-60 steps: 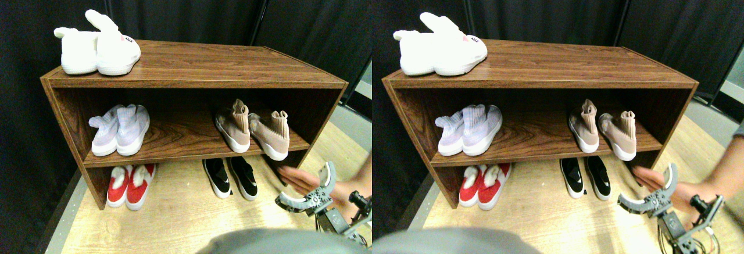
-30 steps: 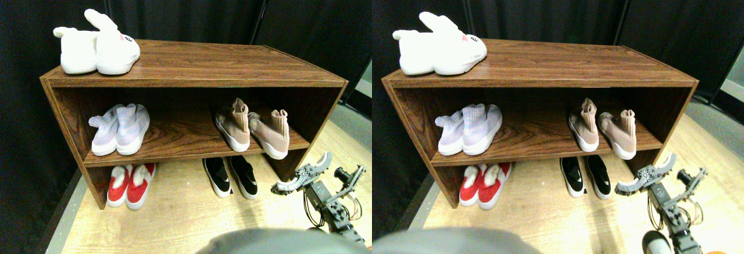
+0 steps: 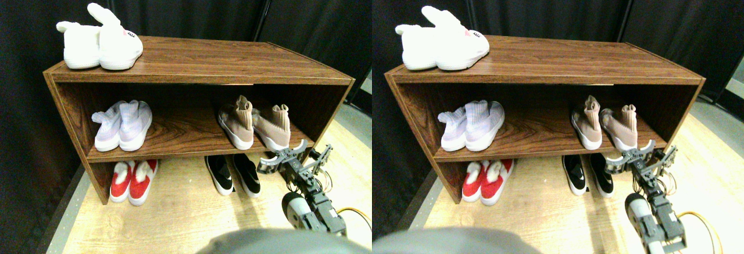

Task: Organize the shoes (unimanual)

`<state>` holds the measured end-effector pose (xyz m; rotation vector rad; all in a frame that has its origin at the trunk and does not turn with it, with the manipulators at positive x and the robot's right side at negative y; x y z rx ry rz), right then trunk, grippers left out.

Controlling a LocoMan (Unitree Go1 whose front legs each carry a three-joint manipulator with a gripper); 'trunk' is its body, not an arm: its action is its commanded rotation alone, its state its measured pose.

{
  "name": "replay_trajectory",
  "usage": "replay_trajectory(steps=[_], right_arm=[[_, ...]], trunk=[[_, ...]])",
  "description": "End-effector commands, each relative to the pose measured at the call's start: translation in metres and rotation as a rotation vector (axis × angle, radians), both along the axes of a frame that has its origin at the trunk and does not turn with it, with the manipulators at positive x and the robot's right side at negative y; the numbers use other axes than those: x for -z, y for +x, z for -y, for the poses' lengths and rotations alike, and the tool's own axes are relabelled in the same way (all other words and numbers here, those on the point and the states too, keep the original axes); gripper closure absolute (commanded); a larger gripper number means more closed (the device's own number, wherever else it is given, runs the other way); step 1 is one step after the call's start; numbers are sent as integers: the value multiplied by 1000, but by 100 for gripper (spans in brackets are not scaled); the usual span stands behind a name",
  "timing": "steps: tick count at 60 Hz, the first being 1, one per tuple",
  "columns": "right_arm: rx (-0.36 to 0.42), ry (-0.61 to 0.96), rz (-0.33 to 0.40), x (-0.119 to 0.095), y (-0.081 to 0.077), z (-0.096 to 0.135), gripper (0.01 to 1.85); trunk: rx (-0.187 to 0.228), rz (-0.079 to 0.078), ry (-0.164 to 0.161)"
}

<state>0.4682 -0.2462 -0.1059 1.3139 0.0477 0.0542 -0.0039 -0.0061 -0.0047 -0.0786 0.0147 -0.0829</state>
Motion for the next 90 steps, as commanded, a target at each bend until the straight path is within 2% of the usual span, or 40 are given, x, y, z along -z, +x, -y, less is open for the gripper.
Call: replay_trajectory(steps=[1, 7, 17, 30, 38, 47, 55, 61, 66, 75, 78, 79, 80, 82, 86, 87, 88, 89, 90], right_arm=[[1, 9, 3, 1, 8, 0, 10], [2, 22, -11, 4, 17, 0, 8], [5, 18, -12, 6, 22, 0, 9], [-2, 14, -5, 3, 17, 0, 4], [-15, 6, 12, -3, 5, -2, 3], [-35, 53, 41, -12, -18, -3, 5], [-86, 90, 81, -18, -40, -1, 8], [-102, -19, 120, -22, -55, 7, 8], [-111, -32, 132, -26, -65, 14, 10], [-79, -66, 150, -36, -83, 32, 37], [-64, -110, 183, -40, -88, 41, 57], [-36, -132, 199, -42, -90, 43, 66], [-36, -132, 199, -42, -90, 43, 66], [15, -162, 216, -44, -92, 47, 82], [131, -165, 256, -50, -92, 53, 140], [143, -165, 259, -50, -92, 54, 148], [143, -165, 259, -50, -92, 54, 148], [183, -166, 273, -52, -90, 55, 177], [183, -166, 273, -52, -90, 55, 177]], trunk=[[-17, -24, -29], [-23, -25, -31], [-24, -27, -30], [-24, -28, -28], [-24, -28, -28], [-13, -27, -24], [-7, -23, -20], [-4, -18, -19], [-3, -17, -18], [3, -12, -14], [8, -11, -13], [8, -11, -13], [8, -11, -13], [10, -11, -12], [11, -11, -12], [13, -12, -11], [13, -12, -11], [13, -12, -11], [13, -12, -11]])
